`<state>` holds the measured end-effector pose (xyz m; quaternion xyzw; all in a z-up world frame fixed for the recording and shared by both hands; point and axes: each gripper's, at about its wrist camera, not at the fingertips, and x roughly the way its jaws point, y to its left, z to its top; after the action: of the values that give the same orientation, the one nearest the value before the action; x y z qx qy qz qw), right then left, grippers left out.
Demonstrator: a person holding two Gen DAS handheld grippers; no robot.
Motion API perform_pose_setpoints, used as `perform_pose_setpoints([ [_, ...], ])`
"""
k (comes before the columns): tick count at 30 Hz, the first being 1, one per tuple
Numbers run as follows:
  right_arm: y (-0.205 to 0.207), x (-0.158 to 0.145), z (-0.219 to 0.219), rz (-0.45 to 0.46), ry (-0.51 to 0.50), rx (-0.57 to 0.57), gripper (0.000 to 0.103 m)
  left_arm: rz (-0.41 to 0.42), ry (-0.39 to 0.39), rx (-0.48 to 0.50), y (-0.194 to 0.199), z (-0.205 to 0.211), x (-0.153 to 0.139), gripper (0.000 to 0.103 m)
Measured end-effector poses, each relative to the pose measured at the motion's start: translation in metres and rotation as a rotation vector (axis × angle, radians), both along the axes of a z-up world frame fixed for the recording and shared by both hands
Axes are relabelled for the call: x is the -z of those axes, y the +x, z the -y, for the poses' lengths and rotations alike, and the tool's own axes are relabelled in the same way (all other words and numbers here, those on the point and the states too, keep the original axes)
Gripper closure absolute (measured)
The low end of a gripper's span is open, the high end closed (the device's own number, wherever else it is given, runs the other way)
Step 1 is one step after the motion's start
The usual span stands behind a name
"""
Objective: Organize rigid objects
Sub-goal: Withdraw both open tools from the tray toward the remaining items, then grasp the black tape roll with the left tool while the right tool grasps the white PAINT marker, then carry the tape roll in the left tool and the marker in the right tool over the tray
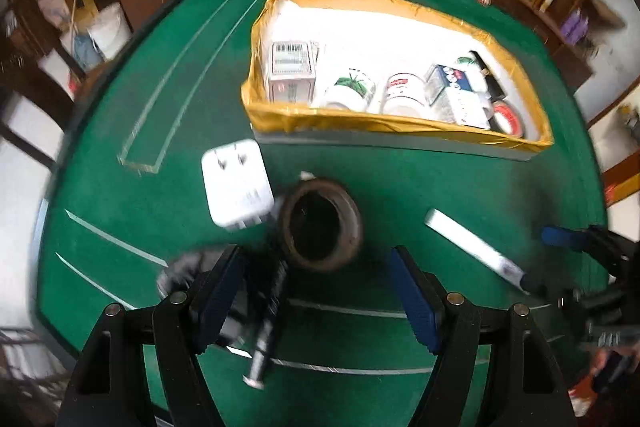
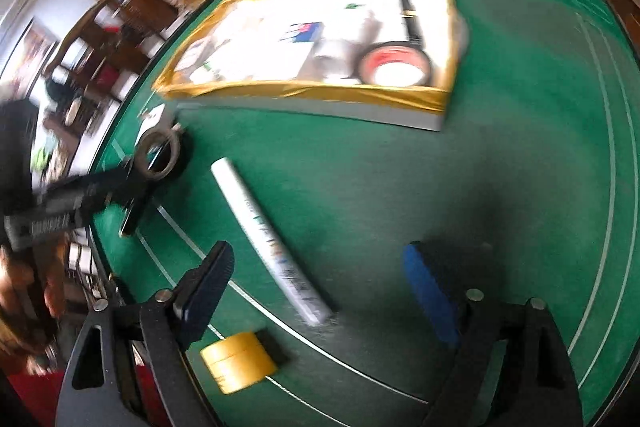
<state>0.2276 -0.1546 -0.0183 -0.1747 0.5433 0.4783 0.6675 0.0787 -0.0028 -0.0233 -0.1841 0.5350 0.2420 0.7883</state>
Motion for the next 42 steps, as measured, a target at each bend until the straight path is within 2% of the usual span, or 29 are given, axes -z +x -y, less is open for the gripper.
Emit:
perform_pose_setpoints([
  [3, -0.019, 0.007, -0.018, 0.065, -0.05, -0.1, 0.034, -0.089, 0.105, 0.07, 0.017, 0.009, 0.011, 0.025],
  [5, -0.027, 0.012, -0.024, 0.114, -0.089, -0.139, 0.044, -0.145, 0.164, 0.116, 0.026, 0.017, 0.022, 0.025],
  [7, -0.035, 0.015, -0.029, 0.186, -0.116, -0.171, 0.06, -0.176, 0.22, 0.16, 0.029, 0.024, 0.03, 0.027],
  [8, -0.037, 0.016, -0.03, 0.211, -0.129, -0.18, 0.063, -0.158, 0.216, 0.175, 0.028, 0.027, 0.029, 0.037],
  [10, -0.037, 0.015, -0.029, 0.22, -0.128, -0.183, 0.083, -0.138, 0.18, 0.18, 0.024, 0.026, 0.028, 0.039],
  [12, -0.03, 0.016, -0.024, 0.21, -0.126, -0.156, 0.088, -0.1, 0.113, 0.173, 0.018, 0.024, 0.025, 0.039],
  [13, -0.025, 0.016, -0.02, 0.2, -0.123, -0.137, 0.089, -0.075, 0.073, 0.166, 0.017, 0.022, 0.022, 0.039],
  [14, -0.021, 0.017, -0.015, 0.187, -0.12, -0.118, 0.089, -0.022, -0.013, 0.154, 0.012, 0.021, 0.017, 0.039],
  [16, -0.012, 0.016, -0.006, 0.161, -0.115, -0.08, 0.089, 0.057, -0.133, 0.141, 0.006, 0.021, 0.01, 0.039],
  [18, -0.005, 0.016, 0.003, 0.142, -0.118, -0.045, 0.089, 0.094, -0.206, 0.153, 0.004, 0.028, 0.007, 0.039],
  [20, 0.0, 0.017, 0.011, 0.125, -0.122, -0.021, 0.089, 0.08, -0.215, 0.179, 0.004, 0.037, 0.011, 0.039],
  [22, 0.002, 0.016, 0.014, 0.113, -0.125, -0.01, 0.089, 0.072, -0.179, 0.207, 0.006, 0.047, 0.011, 0.039],
  [26, -0.002, 0.019, 0.021, 0.111, -0.131, -0.019, 0.089, 0.054, -0.17, 0.222, 0.016, 0.052, 0.014, 0.039],
  [32, -0.008, 0.022, 0.022, 0.106, -0.132, -0.015, 0.088, 0.08, -0.168, 0.232, 0.019, 0.059, 0.007, 0.039],
  [36, -0.007, 0.024, 0.014, 0.115, -0.132, -0.015, 0.088, 0.086, -0.21, 0.243, 0.015, 0.066, 0.006, 0.039],
  [42, -0.007, 0.023, 0.011, 0.13, -0.129, -0.016, 0.086, 0.043, -0.24, 0.274, 0.001, 0.079, 0.017, 0.039],
])
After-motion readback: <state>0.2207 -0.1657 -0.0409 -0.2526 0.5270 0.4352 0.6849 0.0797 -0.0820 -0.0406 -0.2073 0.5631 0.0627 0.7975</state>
